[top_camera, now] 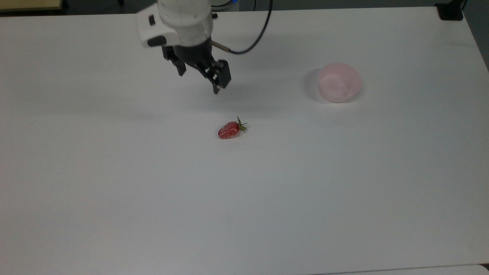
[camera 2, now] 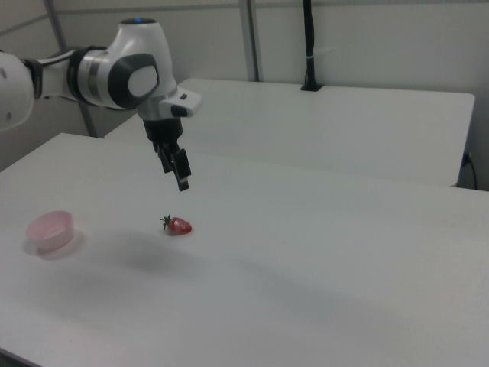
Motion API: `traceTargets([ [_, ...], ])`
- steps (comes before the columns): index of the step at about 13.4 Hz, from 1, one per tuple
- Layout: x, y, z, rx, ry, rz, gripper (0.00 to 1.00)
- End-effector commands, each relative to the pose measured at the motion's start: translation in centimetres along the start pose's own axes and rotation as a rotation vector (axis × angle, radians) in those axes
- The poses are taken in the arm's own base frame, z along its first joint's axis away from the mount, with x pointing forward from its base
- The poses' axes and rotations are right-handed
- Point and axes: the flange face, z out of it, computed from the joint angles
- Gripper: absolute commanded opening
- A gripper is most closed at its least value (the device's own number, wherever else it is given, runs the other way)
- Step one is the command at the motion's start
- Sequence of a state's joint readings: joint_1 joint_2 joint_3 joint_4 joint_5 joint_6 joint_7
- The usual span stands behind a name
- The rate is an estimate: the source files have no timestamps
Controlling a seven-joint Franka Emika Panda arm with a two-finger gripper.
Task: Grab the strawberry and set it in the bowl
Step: 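Move the open gripper down toward the red strawberry, then close the gripper around the red strawberry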
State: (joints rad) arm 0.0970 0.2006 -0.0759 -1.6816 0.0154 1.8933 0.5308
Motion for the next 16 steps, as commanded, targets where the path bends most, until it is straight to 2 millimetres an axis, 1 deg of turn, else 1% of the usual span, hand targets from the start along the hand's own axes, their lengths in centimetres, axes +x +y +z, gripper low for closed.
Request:
traceTargets([
  [1, -0.6, -5.0, 6.2, -0.016, -0.024, 0.121, 1.00],
  [2, -0.8, -6.8, 9.0, -0.018, -0.017, 0.170, 1.00],
  [3, -0.5, -7.8, 11.2, -0.014, 0.003, 0.232, 1.00],
  [4, -0.3, -8.2, 12.9, -0.024, 0.022, 0.271, 1.00],
  [5, -0.4, -8.5, 14.3, -0.038, 0.021, 0.274, 0.96],
  [6, -0.7, -9.1, 15.3, -0.043, 0.018, 0.264, 0.95],
  [8, -0.7, -9.7, 17.1, -0.039, 0.025, 0.263, 0.89],
  [9, -0.8, -9.6, 17.4, -0.040, 0.024, 0.258, 0.81],
  [11, -0.6, -9.4, 17.4, -0.041, 0.023, 0.246, 0.52],
  [12, -0.6, -9.4, 17.3, -0.041, 0.021, 0.233, 0.44],
  [13, -0.5, -9.2, 17.2, -0.042, 0.020, 0.230, 0.40],
  [14, -0.5, -9.1, 17.0, -0.041, 0.019, 0.227, 0.38],
  [16, -0.3, -8.7, 16.0, -0.035, 0.021, 0.218, 0.34],
])
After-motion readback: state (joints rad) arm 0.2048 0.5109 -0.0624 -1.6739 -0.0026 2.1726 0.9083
